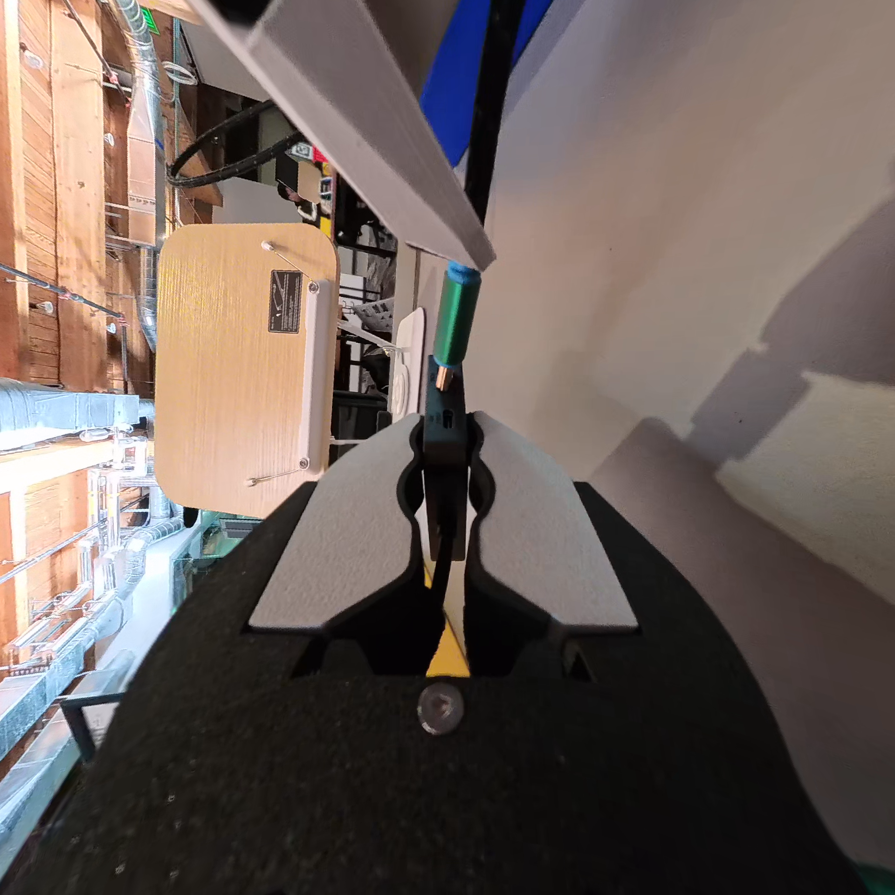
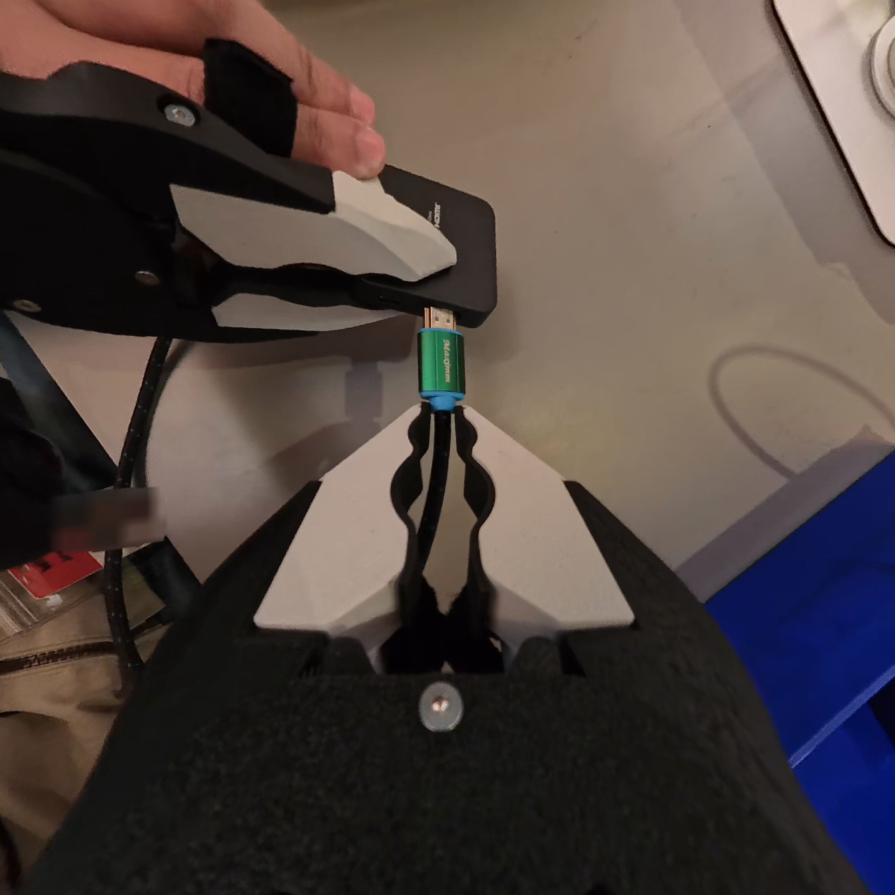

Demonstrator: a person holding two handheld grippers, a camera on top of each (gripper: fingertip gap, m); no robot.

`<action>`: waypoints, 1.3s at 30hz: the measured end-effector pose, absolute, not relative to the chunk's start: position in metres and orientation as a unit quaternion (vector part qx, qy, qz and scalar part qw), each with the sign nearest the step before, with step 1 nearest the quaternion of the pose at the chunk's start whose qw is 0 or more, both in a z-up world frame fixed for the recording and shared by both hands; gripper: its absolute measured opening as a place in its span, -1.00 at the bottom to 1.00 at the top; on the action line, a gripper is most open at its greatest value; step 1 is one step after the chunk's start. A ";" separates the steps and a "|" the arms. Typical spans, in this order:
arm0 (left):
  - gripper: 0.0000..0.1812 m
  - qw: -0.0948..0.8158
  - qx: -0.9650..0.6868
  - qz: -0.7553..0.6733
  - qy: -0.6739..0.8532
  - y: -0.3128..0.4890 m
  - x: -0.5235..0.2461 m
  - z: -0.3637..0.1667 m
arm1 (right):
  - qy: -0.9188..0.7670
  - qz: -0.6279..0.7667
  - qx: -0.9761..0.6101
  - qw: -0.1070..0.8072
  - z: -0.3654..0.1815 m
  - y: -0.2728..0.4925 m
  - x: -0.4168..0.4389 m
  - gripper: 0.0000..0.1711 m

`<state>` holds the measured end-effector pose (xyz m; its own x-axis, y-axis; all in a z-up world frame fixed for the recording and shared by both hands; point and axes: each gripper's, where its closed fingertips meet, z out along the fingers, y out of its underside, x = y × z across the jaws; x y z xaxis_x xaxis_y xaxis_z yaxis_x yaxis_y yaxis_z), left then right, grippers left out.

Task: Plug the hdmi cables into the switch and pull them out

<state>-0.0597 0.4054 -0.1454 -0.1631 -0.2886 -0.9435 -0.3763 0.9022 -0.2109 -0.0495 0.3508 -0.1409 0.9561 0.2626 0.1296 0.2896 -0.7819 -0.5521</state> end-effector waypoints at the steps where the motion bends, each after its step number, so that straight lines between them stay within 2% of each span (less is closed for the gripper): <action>1: -0.85 0.609 -0.215 0.039 0.763 0.405 -0.059 -0.146 | -0.141 -0.026 -0.945 0.293 -0.142 0.350 -0.049 -0.89; 5: -0.85 0.604 -0.203 0.057 0.768 0.401 -0.058 -0.150 | -0.150 -0.074 -0.949 0.266 -0.147 0.349 -0.046 -0.90; 11: -0.85 0.610 -0.225 0.040 0.759 0.407 -0.060 -0.145 | -0.147 -0.061 -0.937 0.310 -0.141 0.356 -0.049 -0.90; 16: -0.85 0.609 -0.285 -0.046 0.739 0.415 -0.062 -0.137 | -0.117 -0.005 -0.887 0.447 -0.124 0.370 -0.049 -0.89; 19: -0.85 0.618 -0.285 -0.043 0.732 0.416 -0.062 -0.134 | -0.095 0.035 -0.856 0.506 -0.122 0.373 -0.049 -0.88; 24: -0.85 0.621 -0.297 -0.063 0.723 0.418 -0.064 -0.130 | -0.059 0.093 -0.841 0.530 -0.117 0.376 -0.051 -0.89; 39: -0.87 0.626 -0.263 -0.047 0.733 0.416 -0.065 -0.135 | -0.074 0.048 -0.852 0.517 -0.118 0.380 -0.058 -0.90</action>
